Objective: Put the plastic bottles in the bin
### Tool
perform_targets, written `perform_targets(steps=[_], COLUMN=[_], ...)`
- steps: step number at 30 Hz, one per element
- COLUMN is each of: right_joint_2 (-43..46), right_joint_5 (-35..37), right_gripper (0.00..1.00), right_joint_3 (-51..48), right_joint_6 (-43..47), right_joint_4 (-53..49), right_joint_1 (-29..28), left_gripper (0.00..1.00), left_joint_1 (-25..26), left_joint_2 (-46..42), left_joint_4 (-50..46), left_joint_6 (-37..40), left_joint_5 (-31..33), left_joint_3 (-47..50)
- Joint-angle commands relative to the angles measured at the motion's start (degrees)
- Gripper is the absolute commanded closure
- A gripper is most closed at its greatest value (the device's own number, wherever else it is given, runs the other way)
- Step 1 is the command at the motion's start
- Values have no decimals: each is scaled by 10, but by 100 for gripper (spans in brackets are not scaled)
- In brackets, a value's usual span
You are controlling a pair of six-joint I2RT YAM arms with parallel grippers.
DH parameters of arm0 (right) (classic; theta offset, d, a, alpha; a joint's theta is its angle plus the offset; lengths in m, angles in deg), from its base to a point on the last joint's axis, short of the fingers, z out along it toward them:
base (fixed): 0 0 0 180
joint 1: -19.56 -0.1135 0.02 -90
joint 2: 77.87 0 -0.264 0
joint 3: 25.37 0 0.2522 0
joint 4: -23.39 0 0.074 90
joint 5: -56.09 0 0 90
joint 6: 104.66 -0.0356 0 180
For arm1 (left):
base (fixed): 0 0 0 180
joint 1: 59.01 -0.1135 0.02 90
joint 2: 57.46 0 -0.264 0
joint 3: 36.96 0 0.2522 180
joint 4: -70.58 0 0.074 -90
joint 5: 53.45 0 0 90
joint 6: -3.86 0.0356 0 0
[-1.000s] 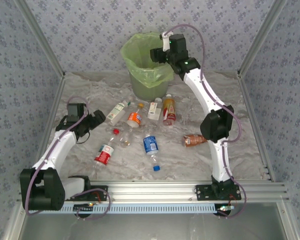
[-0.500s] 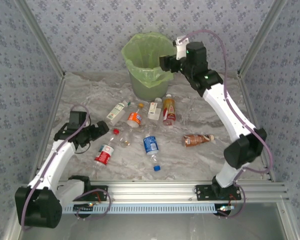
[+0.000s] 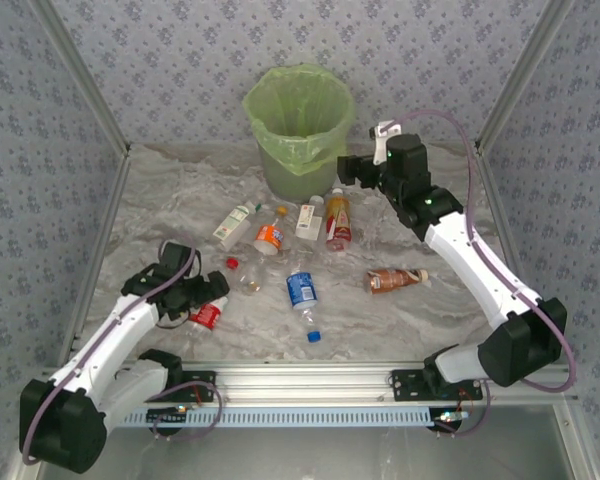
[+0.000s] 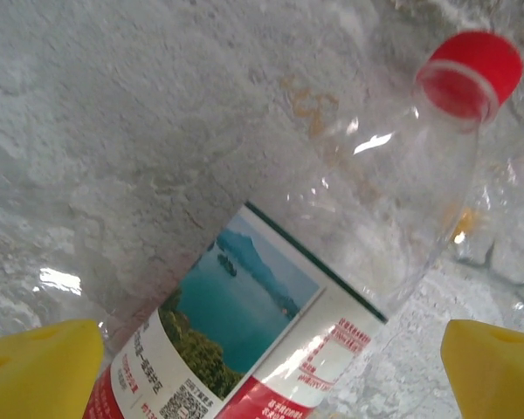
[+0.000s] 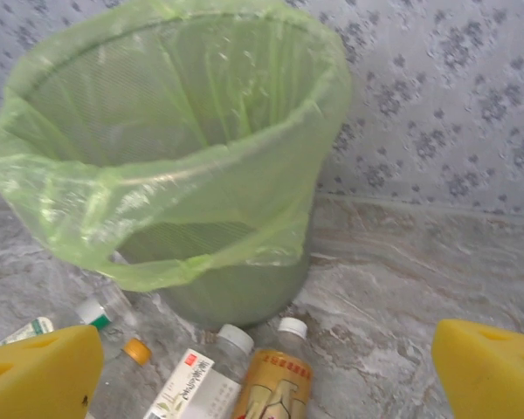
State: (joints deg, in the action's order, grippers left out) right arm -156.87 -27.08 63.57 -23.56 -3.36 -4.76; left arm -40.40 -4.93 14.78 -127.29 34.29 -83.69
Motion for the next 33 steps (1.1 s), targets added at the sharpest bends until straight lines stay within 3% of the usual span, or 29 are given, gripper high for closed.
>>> perform_targets(steps=[1,7,19,26,33], right_joint_2=[16,15,11,12,23], right_joint_5=[48,58,56,63,78], right_gripper=[1,1,1,1,1], right_joint_3=[-14,-35,-42,-42,-42], right_joint_6=[-36,-68,-78,-74,-78], right_joint_4=[17,31,33,16,1], right_joint_1=[-3,-3,-4,-5,-4], left_gripper=[1,1,2,14,29], left_joint_1=[20,56,115,135,136], left_joint_2=[-3,29,144,211,220], left_joint_4=[14,45,75,86,104], left_joint_6=[-5,10,47,42,41], left_joint_5=[-28,-21,54,96,98], left_joint_3=[20,29,-4,-12,-6])
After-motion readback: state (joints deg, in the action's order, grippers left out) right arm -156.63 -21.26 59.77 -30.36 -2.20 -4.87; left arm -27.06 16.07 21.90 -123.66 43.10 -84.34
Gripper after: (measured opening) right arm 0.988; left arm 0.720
